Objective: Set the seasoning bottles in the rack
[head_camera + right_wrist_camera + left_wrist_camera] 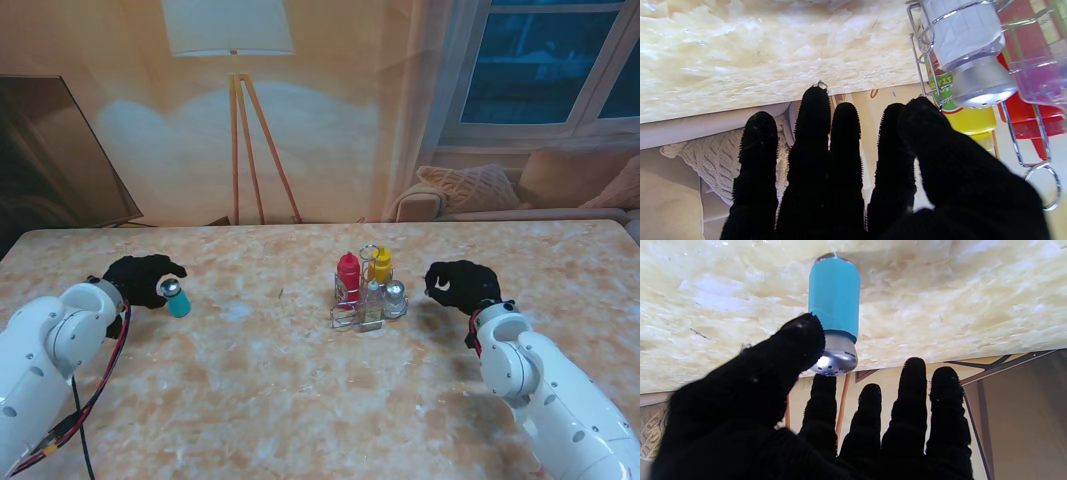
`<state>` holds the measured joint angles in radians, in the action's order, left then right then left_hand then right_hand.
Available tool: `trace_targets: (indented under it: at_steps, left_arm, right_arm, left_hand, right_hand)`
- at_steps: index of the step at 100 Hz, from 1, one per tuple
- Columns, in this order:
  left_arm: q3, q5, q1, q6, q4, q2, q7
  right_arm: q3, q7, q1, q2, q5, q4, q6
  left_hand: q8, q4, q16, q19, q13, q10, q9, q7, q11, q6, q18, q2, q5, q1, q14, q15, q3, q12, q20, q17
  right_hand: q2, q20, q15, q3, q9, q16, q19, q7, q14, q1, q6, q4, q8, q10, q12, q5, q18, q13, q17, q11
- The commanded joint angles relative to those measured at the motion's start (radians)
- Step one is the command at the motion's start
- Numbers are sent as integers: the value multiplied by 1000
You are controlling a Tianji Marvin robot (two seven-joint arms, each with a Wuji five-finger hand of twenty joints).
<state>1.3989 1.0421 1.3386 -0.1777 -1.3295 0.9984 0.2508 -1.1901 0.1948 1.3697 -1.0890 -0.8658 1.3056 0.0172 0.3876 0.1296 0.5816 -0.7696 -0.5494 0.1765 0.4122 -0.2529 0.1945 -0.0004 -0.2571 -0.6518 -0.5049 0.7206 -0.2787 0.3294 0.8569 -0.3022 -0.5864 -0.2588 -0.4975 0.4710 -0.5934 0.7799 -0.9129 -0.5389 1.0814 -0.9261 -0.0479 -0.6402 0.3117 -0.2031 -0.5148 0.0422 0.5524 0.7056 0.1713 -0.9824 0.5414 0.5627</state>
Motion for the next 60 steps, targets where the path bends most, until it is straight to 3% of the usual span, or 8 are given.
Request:
trace_targets:
  at_steps: [1,30,60]
  left_arm:
    - [-6,1,-2,6,9,1,12]
    - [-28,-9,-11,18,37,4,-16]
    - [-50,-28,-25,31,48,4,1]
  right_arm:
    - [4,-15,7,-5,-2,2,5]
    - [4,-19,6,-5,-4,3,10]
    - [9,-28,0,-4,-2,-2,11]
  left_hand:
    - [25,21,51,-29,-31,-21,-13,-42,16,-22,13,-38,-25,27,21,35,46,-17,-39,-18]
    - [73,25,196,-155,-166,-62,75,-160,98,-25,72,-42,-80,60,81,158,63,-71,-126,-126]
    - [86,25,234,-193,-216,-55,122,-203,130,-29,75,-42,-95,74,88,194,67,-92,-141,-166]
  right_hand:
    - [-11,0,-16,12,-21,-15,16,-7,4,-11,-8,3,-5,-13,41,-2,8,3,-11,15]
    - [-14,0,-16,14,-21,-14,17,-9,4,-12,-6,3,-6,-14,40,1,8,4,-11,14]
    - [-16,0,-15,16,-22,-13,16,-9,3,-12,-5,2,-6,-15,40,2,9,3,-12,13]
